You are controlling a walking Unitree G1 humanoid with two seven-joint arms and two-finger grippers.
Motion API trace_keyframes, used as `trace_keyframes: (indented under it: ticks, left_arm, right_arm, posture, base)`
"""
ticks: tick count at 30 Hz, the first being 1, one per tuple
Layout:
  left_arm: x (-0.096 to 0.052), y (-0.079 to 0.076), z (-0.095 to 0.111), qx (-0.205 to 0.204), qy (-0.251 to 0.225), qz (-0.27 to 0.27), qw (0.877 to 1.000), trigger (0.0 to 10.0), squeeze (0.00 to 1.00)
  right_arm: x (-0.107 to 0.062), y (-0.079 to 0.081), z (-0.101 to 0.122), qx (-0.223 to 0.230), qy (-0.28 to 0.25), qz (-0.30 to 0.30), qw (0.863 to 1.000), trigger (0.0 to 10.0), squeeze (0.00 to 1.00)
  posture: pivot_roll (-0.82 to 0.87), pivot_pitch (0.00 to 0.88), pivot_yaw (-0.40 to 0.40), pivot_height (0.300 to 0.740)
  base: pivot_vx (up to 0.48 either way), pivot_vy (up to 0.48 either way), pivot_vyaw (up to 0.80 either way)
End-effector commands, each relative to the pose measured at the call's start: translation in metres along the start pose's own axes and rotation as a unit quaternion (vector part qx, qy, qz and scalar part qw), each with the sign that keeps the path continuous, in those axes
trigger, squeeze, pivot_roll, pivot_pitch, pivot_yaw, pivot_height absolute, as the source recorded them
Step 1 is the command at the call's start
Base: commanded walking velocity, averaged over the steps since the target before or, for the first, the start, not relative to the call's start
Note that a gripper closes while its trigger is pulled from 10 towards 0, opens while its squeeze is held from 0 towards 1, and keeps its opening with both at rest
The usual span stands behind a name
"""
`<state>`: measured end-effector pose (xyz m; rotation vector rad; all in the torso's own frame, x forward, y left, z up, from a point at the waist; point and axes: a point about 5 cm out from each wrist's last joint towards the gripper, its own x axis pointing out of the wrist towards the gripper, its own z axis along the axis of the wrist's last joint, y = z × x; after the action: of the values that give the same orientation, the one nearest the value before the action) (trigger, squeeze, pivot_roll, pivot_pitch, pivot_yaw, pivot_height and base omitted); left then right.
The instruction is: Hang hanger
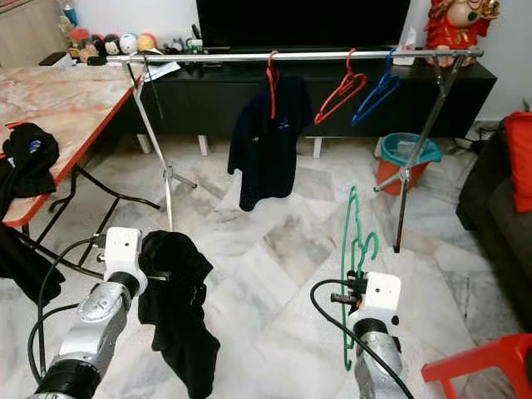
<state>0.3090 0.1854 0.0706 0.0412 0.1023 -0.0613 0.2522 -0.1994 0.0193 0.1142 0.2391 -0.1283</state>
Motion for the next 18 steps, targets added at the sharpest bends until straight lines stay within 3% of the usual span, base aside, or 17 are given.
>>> trace_keyframes:
  ticks: [1,12,18]
  left_arm:
    - [-0.0006,0.0028,0.0071,0.011,-0.020,0.010,1.000,10.0,0.00]
    - [-0.0019,0.0006,0.0071,-0.006,-0.022,0.011,1.000,10.0,0.00]
    - [-0.0015,0.0005,0.0075,-0.003,-0.022,0.010,1.000,10.0,0.00]
  right_arm:
    - [-0.0007,0.0035,-0.0030,-0.006,0.002,0.001,1.000,10.0,0.00]
    - [0.0028,0.0070,-0.0004,-0.021,-0.012,-0.001,1.000,10.0,0.00]
    - [0.0050,0.0111,0.0027,-0.010,-0.022,0.008,1.000,10.0,0.00]
  posture:
    - [0.00,0.000,0.039,0.740]
    - [0.01,0.000,0.035,0.740]
    - [0.01,0.000,0.038,0.740]
  base:
    - [0.000,0.000,0.00]
    - [0.000,0.000,0.00]
    - [0.000,0.249,0.56]
